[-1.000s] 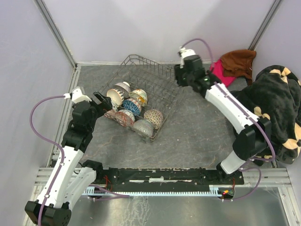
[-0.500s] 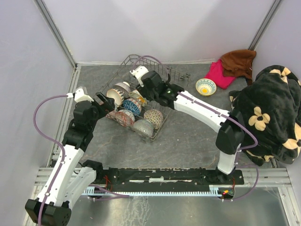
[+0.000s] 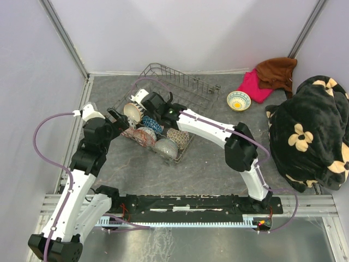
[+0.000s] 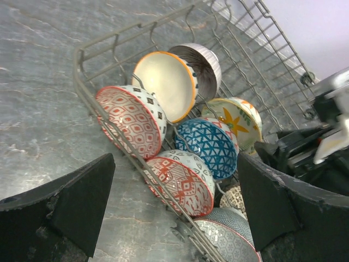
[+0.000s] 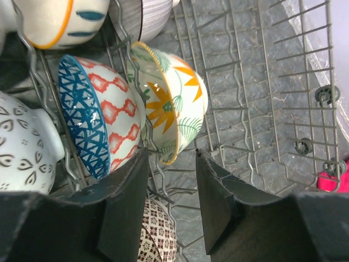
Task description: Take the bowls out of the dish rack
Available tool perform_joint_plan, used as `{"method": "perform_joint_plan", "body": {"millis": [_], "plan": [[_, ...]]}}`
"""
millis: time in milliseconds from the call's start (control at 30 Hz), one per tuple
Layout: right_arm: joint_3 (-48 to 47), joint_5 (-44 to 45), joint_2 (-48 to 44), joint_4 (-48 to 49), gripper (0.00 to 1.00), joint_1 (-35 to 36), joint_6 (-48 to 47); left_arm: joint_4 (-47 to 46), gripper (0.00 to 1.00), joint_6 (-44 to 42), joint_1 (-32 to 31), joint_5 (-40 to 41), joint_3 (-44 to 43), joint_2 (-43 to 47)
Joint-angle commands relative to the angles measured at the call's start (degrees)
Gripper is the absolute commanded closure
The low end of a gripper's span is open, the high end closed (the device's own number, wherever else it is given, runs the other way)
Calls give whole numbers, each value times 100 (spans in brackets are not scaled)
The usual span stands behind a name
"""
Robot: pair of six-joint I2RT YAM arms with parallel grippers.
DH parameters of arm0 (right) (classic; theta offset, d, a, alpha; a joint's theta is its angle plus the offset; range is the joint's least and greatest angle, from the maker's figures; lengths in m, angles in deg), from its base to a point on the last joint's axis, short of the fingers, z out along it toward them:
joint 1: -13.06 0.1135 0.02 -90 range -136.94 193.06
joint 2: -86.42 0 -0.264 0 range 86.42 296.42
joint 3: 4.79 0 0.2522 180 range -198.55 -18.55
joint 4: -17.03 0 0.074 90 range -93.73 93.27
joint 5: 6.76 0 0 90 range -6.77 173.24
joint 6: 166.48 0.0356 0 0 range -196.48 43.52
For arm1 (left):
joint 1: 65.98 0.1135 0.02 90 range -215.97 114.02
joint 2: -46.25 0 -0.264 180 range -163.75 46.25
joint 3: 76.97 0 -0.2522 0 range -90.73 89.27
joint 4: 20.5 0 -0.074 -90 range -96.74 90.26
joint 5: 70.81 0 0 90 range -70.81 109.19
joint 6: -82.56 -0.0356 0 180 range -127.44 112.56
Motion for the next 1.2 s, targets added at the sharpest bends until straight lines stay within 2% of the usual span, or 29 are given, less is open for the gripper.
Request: {"method": "perform_joint_plan", "body": {"millis": [0,267,633,1167], "plan": [[-269,502,153,170,53,47,-273,294,1,250,-19,700,-345,142],[-238,647,369,319,55,54,-331,519,1,526,-22,1303,-337,592],[-262,961,648,559,59,57,-574,590,1,464,-21,1353,-459,698],[-119,1598,911,1165,71,110,-1067,494,1,462,-19,1320,-428,668]]}}
